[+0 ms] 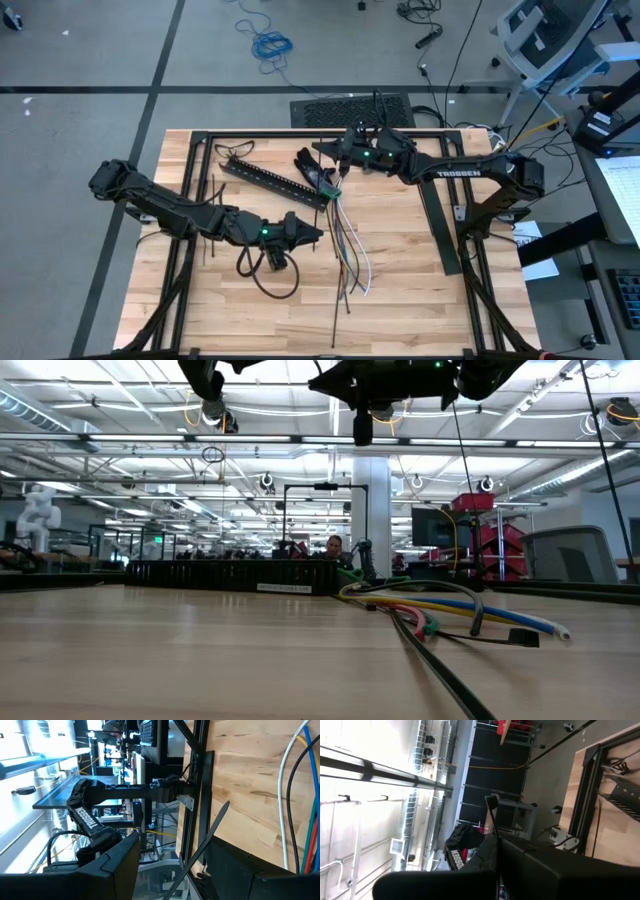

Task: Ziptie cables
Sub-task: Insert the black zip tie into the lock head

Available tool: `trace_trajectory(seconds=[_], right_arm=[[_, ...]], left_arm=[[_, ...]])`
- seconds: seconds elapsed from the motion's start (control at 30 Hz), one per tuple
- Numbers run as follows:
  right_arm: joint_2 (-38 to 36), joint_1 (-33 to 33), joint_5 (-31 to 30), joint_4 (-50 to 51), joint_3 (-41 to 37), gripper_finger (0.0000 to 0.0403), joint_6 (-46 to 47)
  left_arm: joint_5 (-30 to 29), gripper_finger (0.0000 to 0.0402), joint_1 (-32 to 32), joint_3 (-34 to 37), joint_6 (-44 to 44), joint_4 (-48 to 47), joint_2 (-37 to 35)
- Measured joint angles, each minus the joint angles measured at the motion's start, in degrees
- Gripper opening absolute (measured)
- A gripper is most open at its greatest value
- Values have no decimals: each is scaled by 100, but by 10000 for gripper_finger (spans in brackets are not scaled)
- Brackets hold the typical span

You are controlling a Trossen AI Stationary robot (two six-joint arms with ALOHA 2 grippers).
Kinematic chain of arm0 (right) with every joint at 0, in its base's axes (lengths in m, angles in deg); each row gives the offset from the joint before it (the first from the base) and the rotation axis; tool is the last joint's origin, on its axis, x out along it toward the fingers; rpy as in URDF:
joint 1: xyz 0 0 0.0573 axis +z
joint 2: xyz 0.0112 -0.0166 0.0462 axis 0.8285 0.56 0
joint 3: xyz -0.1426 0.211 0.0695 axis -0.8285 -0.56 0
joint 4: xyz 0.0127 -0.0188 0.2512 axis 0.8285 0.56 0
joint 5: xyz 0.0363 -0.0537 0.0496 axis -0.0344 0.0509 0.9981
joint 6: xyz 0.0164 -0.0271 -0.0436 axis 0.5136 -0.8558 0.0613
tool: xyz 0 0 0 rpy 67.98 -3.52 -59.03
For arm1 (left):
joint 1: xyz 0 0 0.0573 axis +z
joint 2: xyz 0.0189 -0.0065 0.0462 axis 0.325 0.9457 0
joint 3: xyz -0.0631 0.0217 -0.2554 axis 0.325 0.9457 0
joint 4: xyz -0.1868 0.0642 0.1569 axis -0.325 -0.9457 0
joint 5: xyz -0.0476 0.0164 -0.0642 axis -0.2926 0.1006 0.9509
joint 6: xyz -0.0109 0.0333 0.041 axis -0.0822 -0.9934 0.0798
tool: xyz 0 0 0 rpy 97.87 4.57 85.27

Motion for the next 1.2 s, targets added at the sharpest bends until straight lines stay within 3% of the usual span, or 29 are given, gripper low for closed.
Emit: trace_trajectory(seconds=[0.2, 0.67, 0.97, 1.07, 1.2], right_arm=[[0, 0, 12, -46, 0, 0, -6], [0, -17, 118, -87, 0, 0, 13], [0, -17, 118, -89, 0, 0, -13], [0, -17, 118, -111, 0, 0, -259], [0, -17, 176, 97, 2, 0, -1283]], left_arm=[[-7, 211, 0, 1, -1, 0, 0], [-9, 129, 0, 2, -8, -63, -2], [-8, 11, 146, 2, 28, -292, -3], [24, 6, 226, 2, 468, -285, -4], [55, 3, 391, 2, 1754, -269, -4]])
